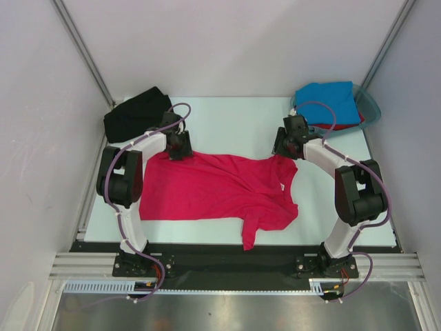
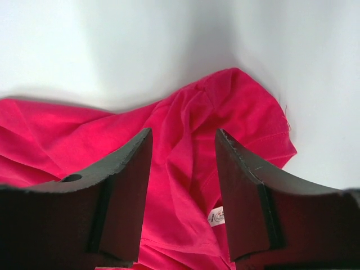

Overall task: Fold and stack the t-shirts
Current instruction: Fold the tshirt

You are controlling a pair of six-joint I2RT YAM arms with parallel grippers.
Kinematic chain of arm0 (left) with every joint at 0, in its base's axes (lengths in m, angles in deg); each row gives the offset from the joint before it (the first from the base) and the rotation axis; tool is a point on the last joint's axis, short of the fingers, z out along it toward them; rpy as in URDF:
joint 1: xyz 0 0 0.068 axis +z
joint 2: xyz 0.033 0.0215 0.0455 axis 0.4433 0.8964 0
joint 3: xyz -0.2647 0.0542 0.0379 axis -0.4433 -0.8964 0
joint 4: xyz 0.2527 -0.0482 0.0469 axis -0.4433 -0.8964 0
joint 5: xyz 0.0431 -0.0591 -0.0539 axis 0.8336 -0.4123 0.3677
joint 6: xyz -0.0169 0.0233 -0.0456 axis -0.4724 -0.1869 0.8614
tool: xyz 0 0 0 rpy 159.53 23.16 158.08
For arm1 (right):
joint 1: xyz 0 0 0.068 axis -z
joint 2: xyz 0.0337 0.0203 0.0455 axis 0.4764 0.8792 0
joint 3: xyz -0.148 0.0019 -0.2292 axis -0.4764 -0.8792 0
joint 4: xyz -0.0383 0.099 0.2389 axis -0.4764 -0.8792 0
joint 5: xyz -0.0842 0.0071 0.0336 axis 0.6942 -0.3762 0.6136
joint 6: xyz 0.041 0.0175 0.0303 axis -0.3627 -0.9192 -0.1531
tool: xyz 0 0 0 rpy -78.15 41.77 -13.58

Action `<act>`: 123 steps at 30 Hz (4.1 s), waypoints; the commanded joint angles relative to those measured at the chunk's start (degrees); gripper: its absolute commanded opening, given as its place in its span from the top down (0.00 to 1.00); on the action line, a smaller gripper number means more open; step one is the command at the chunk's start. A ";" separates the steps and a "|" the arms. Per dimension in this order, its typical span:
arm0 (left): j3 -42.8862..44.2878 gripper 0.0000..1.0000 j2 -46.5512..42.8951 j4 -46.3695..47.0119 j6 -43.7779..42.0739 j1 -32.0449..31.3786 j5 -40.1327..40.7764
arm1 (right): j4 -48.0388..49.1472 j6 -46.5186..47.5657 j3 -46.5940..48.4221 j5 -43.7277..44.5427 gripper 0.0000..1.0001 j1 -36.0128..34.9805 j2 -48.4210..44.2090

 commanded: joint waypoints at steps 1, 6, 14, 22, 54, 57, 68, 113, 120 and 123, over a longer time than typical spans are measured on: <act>1.67 0.46 -0.54 0.14 -0.53 -0.45 -0.12 | -1.54 -0.69 1.41 0.59 0.47 -0.14 -0.83; 1.67 0.46 -0.62 0.14 -0.53 -0.45 0.05 | -0.48 -1.48 1.67 -1.52 0.48 -0.14 1.64; 2.02 0.46 -0.62 -0.30 -0.70 -0.45 0.23 | 0.83 -2.36 2.64 -4.42 0.50 0.12 5.85; 2.20 0.46 -0.27 -0.39 -0.79 -0.45 0.23 | 2.94 -1.93 5.18 -7.23 0.86 0.65 9.64; 1.50 0.39 -1.85 0.05 -0.35 -0.36 4.45 | 11.56 4.66 33.93 4.80 0.90 6.01 30.91; 0.62 0.24 -3.25 1.45 0.17 -0.36 6.90 | 11.65 5.02 33.84 3.06 0.68 6.27 29.77; -0.62 0.15 -7.13 6.03 3.34 -0.36 20.43 | 9.36 8.89 27.61 0.59 0.41 1.80 15.98; 2.20 0.27 3.42 6.55 8.70 7.02 13.85 | 3.65 8.98 6.68 -0.12 0.37 -0.58 -11.01; 1.58 0.43 3.34 7.43 9.23 7.02 14.55 | 3.47 9.15 6.07 -0.12 0.37 -0.40 -10.66; 1.85 0.54 2.81 7.08 8.79 7.02 15.43 | 3.39 9.06 5.89 -0.29 0.37 -0.32 -10.40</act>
